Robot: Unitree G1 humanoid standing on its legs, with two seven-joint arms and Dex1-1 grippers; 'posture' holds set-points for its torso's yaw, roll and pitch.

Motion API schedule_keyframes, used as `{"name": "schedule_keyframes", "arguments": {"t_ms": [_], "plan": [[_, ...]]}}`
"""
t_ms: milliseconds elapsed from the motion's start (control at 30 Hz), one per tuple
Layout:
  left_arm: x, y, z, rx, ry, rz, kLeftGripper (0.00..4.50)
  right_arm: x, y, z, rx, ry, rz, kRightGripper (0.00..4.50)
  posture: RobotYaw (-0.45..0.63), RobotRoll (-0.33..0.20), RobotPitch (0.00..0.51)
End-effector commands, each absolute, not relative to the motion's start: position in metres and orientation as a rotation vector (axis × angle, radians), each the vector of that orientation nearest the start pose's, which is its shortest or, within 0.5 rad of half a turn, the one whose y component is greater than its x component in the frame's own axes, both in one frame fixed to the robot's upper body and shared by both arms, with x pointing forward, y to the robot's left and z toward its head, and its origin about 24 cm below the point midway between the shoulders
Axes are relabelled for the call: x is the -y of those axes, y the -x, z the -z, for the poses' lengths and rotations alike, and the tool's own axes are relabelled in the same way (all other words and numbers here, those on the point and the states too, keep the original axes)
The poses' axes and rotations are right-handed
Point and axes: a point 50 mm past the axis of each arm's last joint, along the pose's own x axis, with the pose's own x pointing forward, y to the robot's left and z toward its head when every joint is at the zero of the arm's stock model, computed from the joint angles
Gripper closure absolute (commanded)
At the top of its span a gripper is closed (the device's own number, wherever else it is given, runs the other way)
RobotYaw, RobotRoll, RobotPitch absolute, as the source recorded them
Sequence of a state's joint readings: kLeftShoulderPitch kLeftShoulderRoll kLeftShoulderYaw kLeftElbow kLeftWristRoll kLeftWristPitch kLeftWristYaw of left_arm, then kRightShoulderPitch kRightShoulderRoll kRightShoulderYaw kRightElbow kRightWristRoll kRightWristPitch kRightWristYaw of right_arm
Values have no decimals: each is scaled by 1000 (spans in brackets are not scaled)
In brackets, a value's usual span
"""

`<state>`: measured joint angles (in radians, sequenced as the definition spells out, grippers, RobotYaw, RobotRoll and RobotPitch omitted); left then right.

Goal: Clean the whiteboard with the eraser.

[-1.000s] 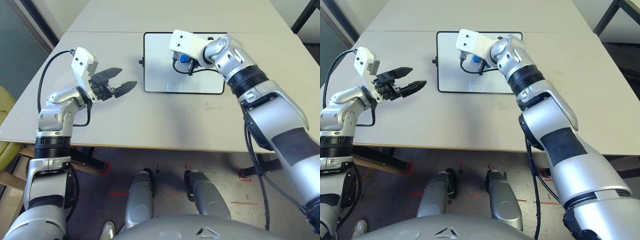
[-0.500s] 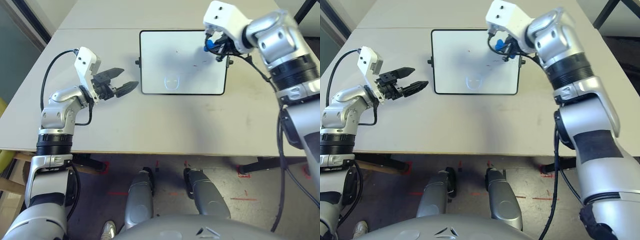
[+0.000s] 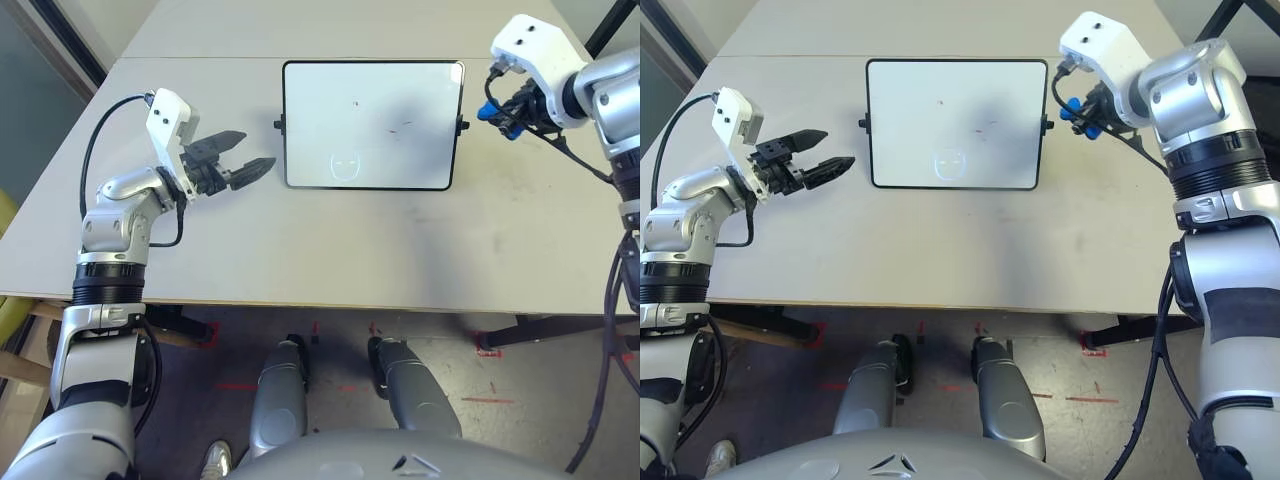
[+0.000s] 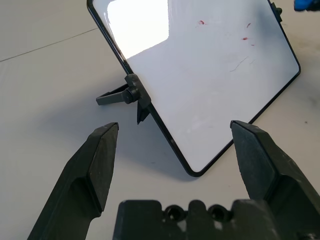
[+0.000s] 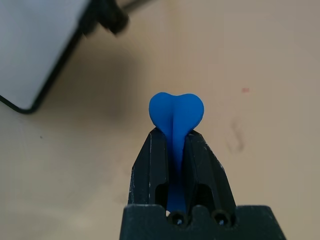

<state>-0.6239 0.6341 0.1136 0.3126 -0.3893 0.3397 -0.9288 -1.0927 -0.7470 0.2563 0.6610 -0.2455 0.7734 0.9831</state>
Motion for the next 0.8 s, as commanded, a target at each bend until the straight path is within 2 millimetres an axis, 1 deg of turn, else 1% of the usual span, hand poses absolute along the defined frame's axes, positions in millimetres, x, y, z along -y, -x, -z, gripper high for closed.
{"name": "schedule_keyframes", "arguments": {"t_ms": [33,167,267,533,700,767,800], "plan": [[-242,-336,-182,-8,-166,731,0,279,-371,-201,-717,545,-303,4303,-180,0,177],[-246,-338,-183,-4,-180,691,0,286,-373,-184,-740,513,-272,4303,-167,0,167],[-249,-339,-184,0,-187,667,0,287,-374,-177,-751,497,-265,4303,-161,0,164],[-251,-339,-185,5,-184,653,0,283,-378,-166,-758,449,-273,4303,-153,0,167],[-252,-339,-185,5,-184,647,0,280,-380,-165,-753,445,-274,4303,-151,0,168],[-253,-339,-185,6,-184,640,0,280,-381,-168,-739,441,-280,3554,-148,0,167],[-253,-339,-185,8,-183,632,0,280,-381,-171,-724,438,-288,3263,-146,0,165]]}}
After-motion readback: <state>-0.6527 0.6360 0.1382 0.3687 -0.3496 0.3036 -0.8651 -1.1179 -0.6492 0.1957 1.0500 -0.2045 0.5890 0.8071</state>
